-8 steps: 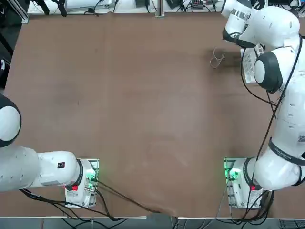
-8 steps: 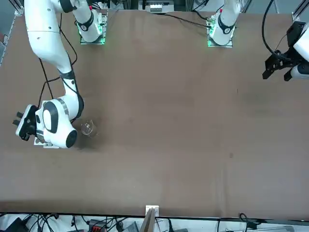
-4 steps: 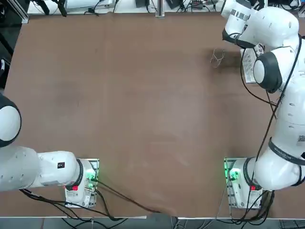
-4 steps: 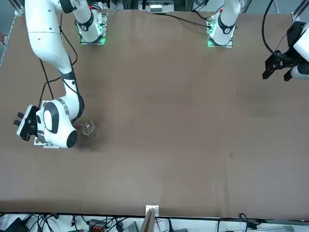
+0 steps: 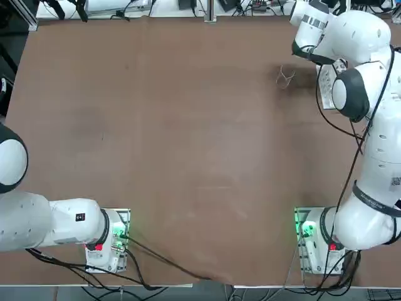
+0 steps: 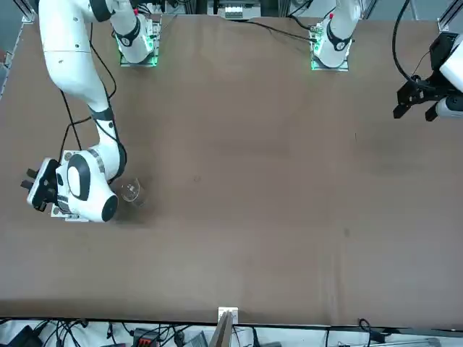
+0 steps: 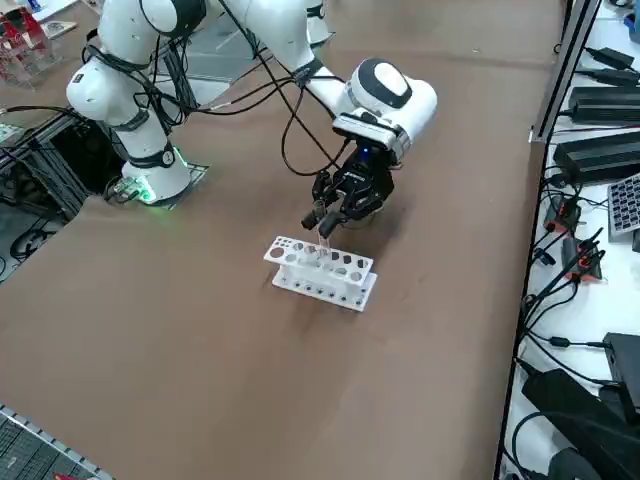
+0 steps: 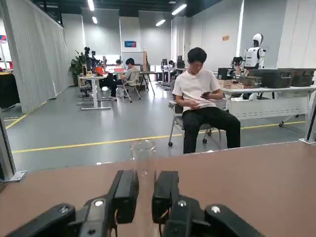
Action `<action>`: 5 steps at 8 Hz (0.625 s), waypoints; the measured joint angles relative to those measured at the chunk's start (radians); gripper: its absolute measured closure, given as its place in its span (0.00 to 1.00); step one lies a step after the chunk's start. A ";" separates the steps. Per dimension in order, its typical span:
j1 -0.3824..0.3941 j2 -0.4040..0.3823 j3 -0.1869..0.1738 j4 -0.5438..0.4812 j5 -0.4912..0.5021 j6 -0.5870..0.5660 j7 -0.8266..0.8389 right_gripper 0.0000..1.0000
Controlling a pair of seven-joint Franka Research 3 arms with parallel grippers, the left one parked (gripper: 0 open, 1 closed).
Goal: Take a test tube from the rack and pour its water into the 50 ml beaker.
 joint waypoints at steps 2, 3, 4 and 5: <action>0.001 0.004 0.000 0.000 0.000 0.001 0.003 0.78; 0.002 0.004 0.001 0.000 0.000 0.001 0.003 0.78; 0.002 0.005 0.001 0.001 0.000 0.001 0.003 0.78; 0.002 0.009 0.002 0.000 0.000 0.002 0.003 0.78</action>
